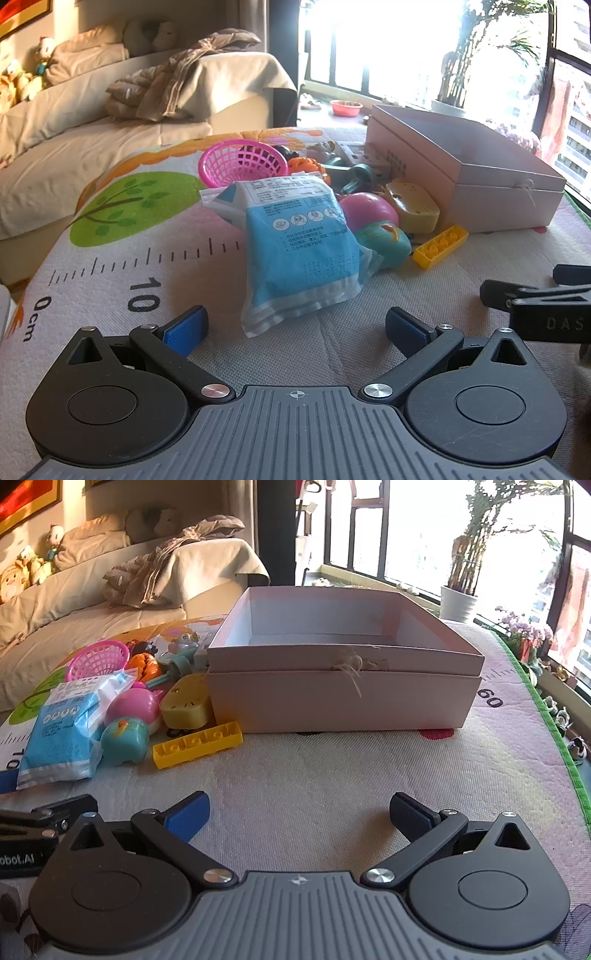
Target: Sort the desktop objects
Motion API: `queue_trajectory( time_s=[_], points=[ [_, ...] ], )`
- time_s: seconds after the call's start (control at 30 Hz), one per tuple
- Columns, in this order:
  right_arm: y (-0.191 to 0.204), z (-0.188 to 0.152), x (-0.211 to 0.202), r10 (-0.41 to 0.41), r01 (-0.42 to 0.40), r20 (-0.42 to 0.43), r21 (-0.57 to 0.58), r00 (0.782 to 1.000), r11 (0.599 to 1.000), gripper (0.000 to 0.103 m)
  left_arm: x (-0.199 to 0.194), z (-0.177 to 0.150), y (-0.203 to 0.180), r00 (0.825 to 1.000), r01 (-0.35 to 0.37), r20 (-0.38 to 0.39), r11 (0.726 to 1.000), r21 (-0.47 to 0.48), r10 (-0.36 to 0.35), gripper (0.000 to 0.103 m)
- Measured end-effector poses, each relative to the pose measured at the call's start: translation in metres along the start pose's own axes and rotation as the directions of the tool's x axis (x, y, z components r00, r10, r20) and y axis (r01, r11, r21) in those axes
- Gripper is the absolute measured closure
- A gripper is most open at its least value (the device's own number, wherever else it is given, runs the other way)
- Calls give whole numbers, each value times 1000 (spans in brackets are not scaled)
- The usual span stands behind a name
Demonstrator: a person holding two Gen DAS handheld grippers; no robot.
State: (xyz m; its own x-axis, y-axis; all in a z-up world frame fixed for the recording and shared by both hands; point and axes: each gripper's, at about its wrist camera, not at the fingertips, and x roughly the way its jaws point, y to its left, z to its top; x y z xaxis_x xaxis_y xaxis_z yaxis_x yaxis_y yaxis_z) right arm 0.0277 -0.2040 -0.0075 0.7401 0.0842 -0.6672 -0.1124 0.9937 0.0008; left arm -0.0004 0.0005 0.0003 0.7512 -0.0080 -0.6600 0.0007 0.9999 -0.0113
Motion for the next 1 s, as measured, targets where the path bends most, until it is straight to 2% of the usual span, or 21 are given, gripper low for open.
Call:
queue_trajectory(
  time_s=[0.33, 0.5, 0.63, 0.77, 0.87, 1.0],
  points=[
    [-1, -5, -9, 14, -15, -29, -23, 999, 1000, 0, -1, 3, 1, 1000, 1, -23, 1000, 9, 0, 0],
    [-6, -6, -13, 46, -49, -61, -36, 997, 998, 0, -7, 0, 0, 999, 19, -32, 999, 30, -18, 0],
    [-7, -14, -24, 101, -106, -63, -81, 993, 991, 0, -13, -1, -1, 997, 67, -53, 996, 56, -64, 0],
    [-5, -20, -37, 173, -184, -86, -145, 981, 972, 0, -18, 4, 1, 998, 38, -42, 997, 64, -35, 0],
    [-8, -18, -47, 161, -163, -19, -140, 987, 977, 0, -20, 15, 3, 1000, 21, -17, 998, 63, -20, 0],
    [-2, 6, -38, 154, -148, 33, -137, 988, 979, 0, -13, 28, 8, 1000, -25, 5, 997, 69, 24, 0]
  ],
)
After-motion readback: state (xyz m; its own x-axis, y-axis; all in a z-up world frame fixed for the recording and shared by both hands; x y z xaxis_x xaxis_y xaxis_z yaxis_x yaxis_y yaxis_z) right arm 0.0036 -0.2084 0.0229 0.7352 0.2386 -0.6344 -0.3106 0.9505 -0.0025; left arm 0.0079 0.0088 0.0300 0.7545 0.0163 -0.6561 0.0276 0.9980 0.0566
